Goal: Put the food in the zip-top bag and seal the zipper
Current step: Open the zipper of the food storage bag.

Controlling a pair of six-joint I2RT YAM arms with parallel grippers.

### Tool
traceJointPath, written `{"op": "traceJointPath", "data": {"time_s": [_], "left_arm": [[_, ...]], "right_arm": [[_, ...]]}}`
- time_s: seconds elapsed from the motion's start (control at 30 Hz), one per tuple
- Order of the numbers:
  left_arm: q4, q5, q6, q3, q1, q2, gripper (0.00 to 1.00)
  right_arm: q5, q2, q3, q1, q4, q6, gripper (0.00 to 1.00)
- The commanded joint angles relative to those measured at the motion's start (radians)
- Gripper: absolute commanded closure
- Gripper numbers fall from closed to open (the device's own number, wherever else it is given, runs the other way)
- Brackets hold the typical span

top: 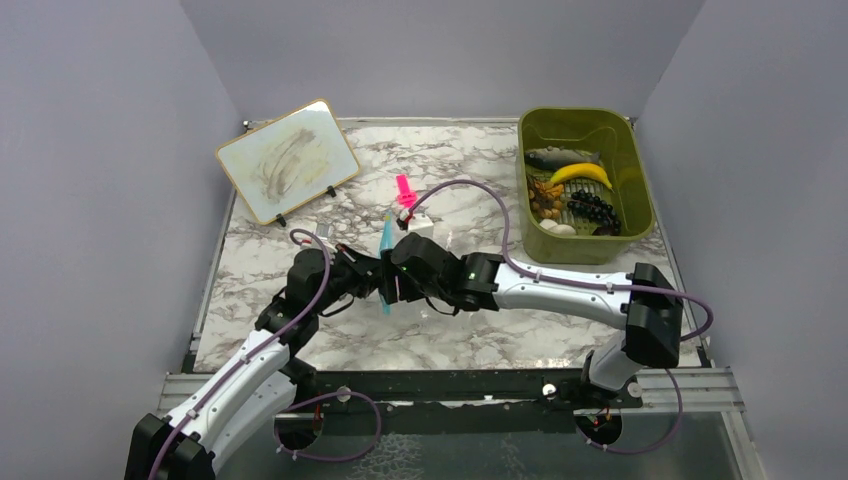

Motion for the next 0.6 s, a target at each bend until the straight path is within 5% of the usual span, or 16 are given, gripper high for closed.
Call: {"op": "traceJointPath", "data": {"time_s": [0.0,0.17,0.27,0.4,0.57], "left_arm": [[0.02,-0.003,-0.05,-0.009,0.0,-0.014,1.0],[-0.006,-0.013,-0.031,0.008,0.0,-0.026,1.0],[-0.045,-0.024,-0.017,0.021,0.0,-0.04,0.99],[-0.113,-0.03,0.063,0.056,0.0,-0.049,0.66],[-0.295,-0.064,0.223,0.155,0.0,-0.034,0.51]], "right_arm": [[0.036,0.036,0.029,0.01,0.014,0.012,0.41],[0.099,0.023,0.026,0.009,-0.027,0.025,0.6],[0.152,-0.005,0.01,0.01,-0.039,0.01,0.95],[0.206,-0.056,-0.024,0.009,-0.047,0.006,0.98],[0.22,-0.131,-0.092,0.01,-0.008,-0.02,0.98]]}}
